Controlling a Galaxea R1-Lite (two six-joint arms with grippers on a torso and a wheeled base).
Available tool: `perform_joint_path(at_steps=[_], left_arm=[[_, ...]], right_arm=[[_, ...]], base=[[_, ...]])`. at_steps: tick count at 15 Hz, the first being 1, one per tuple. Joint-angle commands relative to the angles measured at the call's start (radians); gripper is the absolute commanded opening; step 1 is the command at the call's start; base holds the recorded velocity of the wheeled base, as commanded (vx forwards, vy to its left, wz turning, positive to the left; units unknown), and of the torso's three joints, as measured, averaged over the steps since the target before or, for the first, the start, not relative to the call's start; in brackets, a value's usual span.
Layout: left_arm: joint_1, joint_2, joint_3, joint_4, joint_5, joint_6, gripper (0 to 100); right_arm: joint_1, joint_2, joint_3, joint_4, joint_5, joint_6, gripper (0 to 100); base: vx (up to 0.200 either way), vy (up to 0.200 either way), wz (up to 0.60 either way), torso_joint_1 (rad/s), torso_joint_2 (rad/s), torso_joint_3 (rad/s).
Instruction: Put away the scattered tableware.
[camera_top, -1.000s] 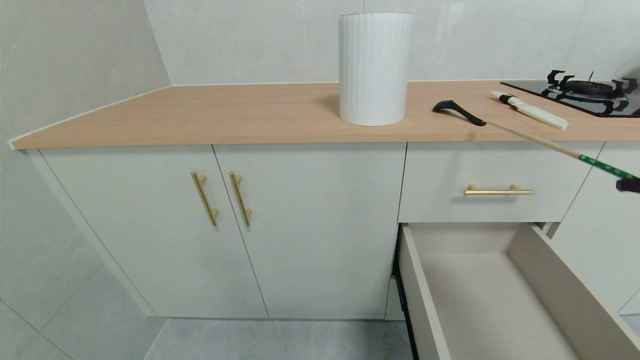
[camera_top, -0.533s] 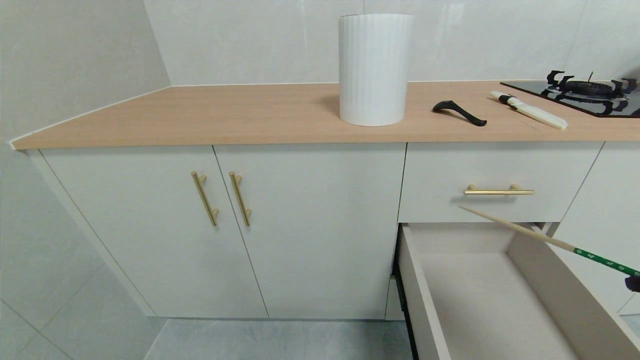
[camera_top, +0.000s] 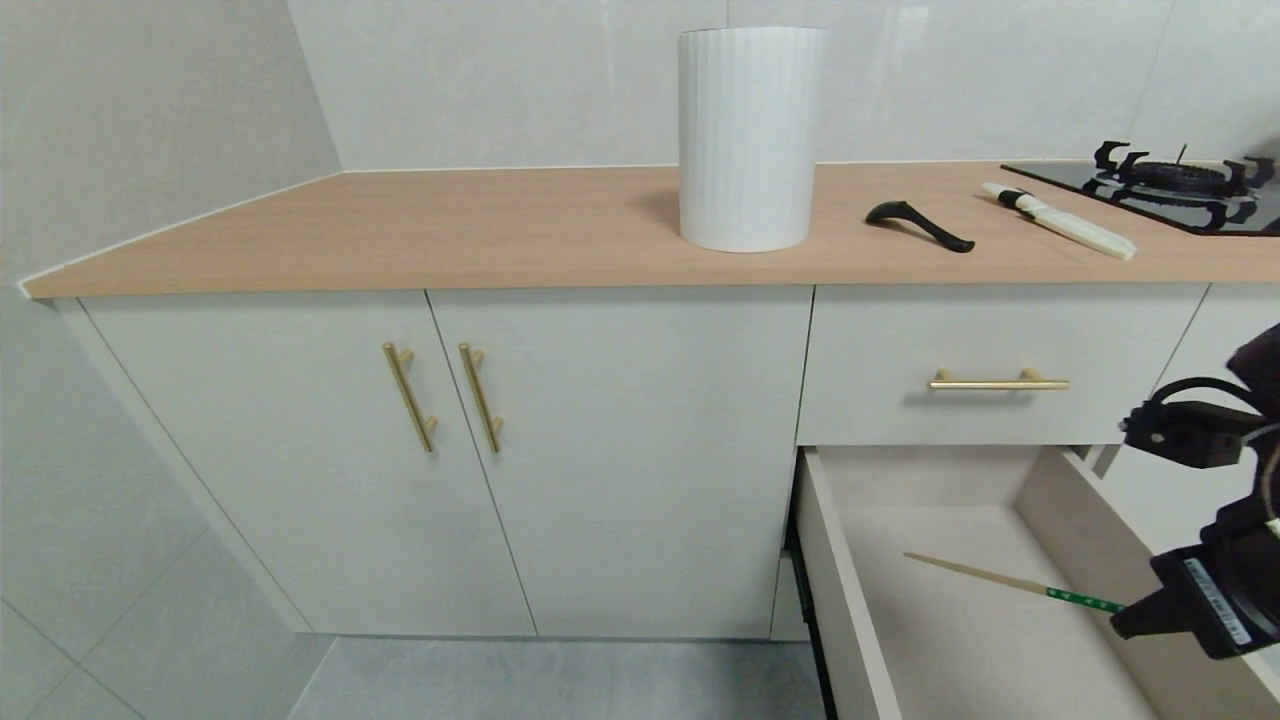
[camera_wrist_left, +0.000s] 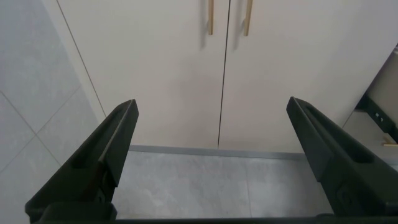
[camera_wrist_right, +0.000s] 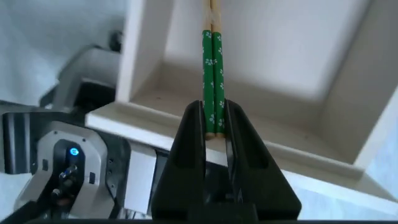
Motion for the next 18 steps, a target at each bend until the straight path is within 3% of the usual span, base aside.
perform_joint_path(at_steps=[1,7,10,18], left_arm=[[0.000,0.000,0.000,0.000,0.000,0.001,100],[0.000,0.000,-0.002,0.000,0.002,-0.001,100],[0.000,0.000,0.000,0.000,0.000,0.001,100],[0.000,0.000,0.000,0.000,0.000,0.001,100]], right_arm=[[-0.002,0.175,0.022,-0.074,-0.032,0.042,0],[-0.003,0.368,0.188,-0.513,-0.052,0.078,0],[-0.002,0.446,0.214,-0.588,-0.109,0.080,0],[0.026,0.575,0.277,-0.737,-0.109,0.078,0]], base=[[0.000,0.000,0.00,0.000,0.00,0.000],[0.000,0.000,0.00,0.000,0.00,0.000],[0.000,0.000,0.00,0.000,0.00,0.000],[0.000,0.000,0.00,0.000,0.00,0.000]])
